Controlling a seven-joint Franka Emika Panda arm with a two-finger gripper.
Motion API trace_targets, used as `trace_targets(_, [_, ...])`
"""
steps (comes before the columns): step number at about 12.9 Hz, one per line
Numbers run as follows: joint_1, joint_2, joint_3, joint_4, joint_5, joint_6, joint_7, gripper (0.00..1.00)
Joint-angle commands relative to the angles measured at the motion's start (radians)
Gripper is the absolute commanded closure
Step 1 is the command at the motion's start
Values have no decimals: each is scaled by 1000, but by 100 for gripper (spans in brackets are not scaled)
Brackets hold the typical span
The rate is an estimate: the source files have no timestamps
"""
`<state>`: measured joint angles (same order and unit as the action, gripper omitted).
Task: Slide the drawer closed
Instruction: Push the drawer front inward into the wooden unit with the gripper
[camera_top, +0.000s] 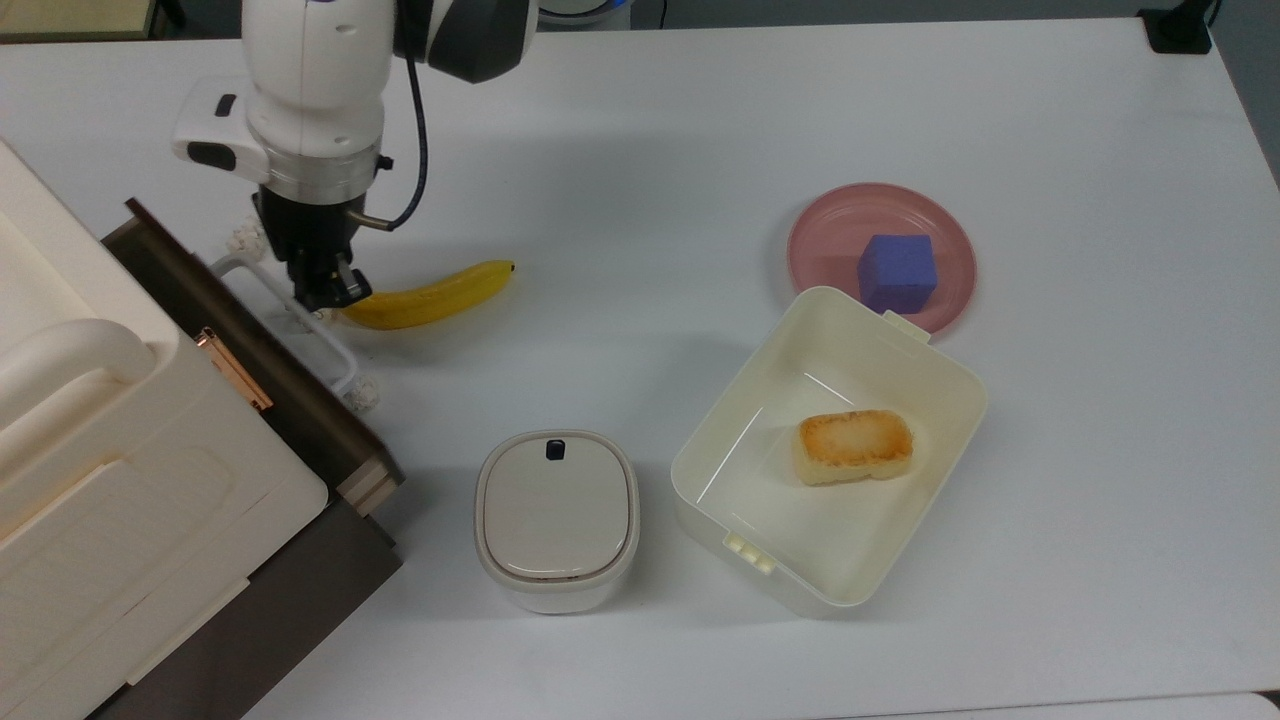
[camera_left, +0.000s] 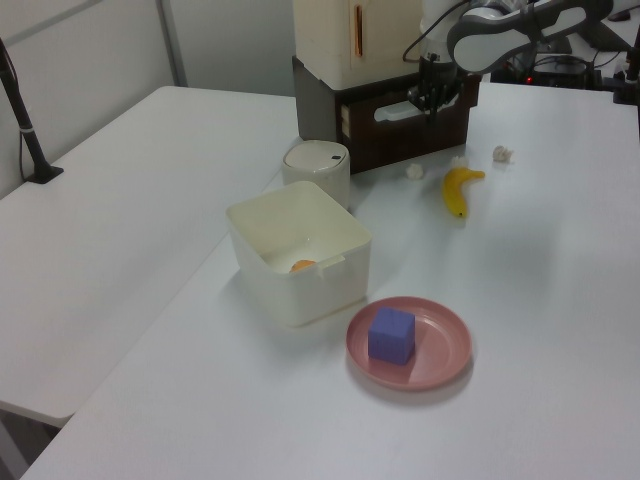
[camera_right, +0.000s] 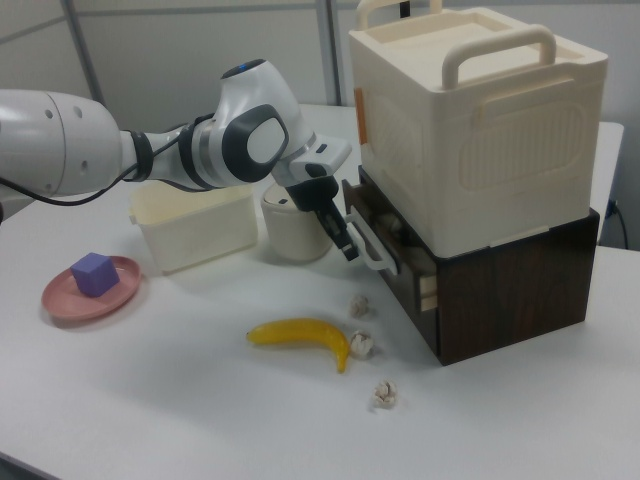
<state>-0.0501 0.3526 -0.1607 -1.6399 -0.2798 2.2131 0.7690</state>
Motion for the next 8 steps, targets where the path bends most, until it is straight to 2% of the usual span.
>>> trace_targets(1, [-4,9,-11,18,-47,75,13,99])
trace_targets(6, [-25,58,-13,67,-102,174,18,99])
trace_targets(8, [-30,71,-16,74,-104,215,19,99])
